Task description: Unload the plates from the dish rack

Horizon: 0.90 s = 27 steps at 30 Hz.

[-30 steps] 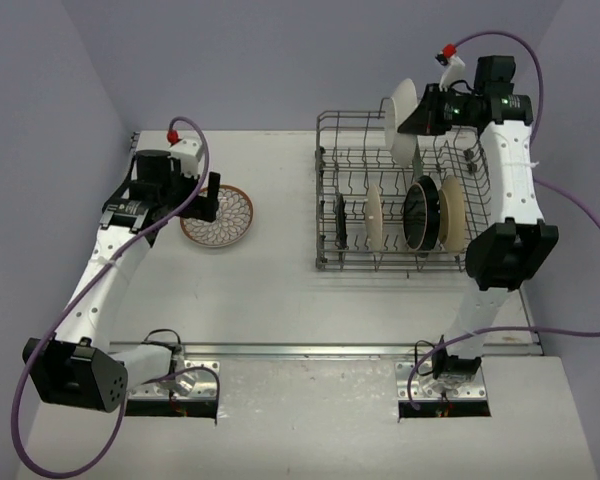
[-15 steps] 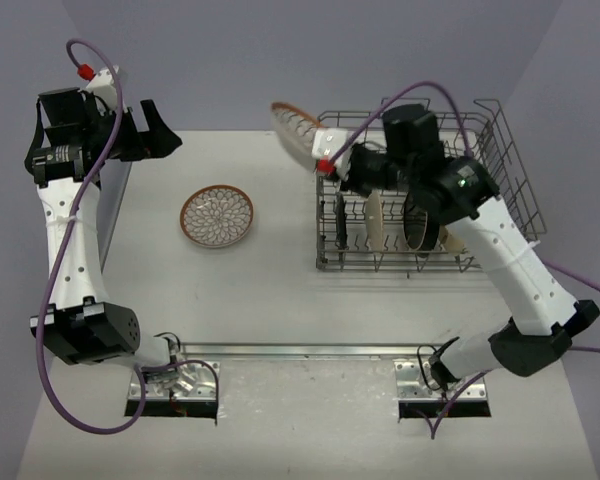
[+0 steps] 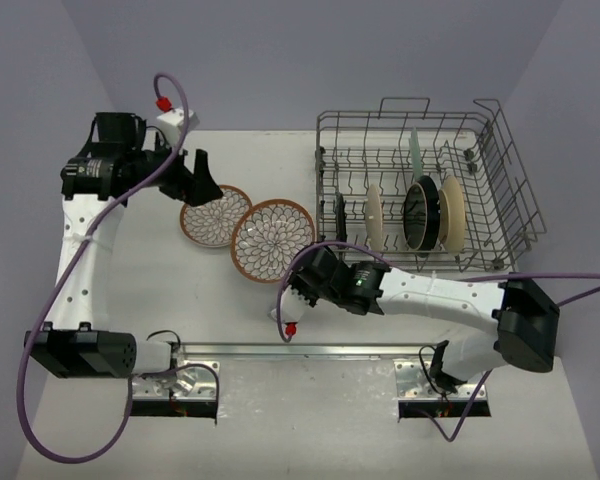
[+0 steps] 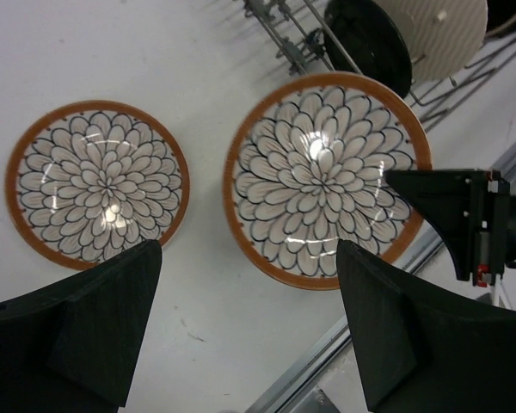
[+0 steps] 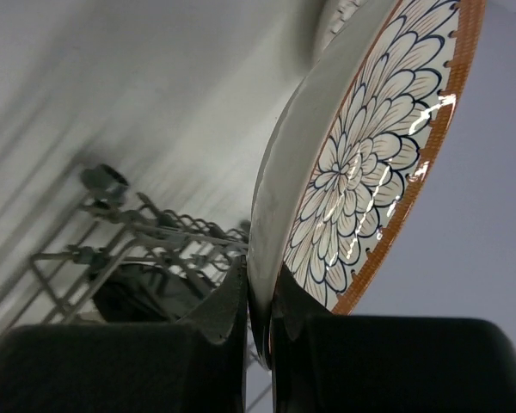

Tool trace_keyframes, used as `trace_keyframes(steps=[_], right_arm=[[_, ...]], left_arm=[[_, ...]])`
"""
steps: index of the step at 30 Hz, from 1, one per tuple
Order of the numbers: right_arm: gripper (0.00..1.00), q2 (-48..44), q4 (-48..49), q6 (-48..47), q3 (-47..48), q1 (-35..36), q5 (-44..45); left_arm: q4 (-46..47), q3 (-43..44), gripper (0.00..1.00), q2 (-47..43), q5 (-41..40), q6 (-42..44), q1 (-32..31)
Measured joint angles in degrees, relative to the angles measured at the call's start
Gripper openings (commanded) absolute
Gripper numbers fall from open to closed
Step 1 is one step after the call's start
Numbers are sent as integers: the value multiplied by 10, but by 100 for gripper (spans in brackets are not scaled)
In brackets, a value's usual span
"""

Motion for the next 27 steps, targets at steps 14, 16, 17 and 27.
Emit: trace_keyframes(steps=[14,16,17,27], right_arm=[[0,16,250,-51,-47,17,106],[0,15,256,-54,-54,20,105],[0,15,257,-55,-55,21,105],[0,15,300,-64,-56,69,105]], left_arm=[[23,-108,64,-5,-28,-6,-18],[29,-108,62,1,-20,-13,-18],[33,-108,60,4,-15,-17,-19],[86,-137,39,16,35,-78,-19]])
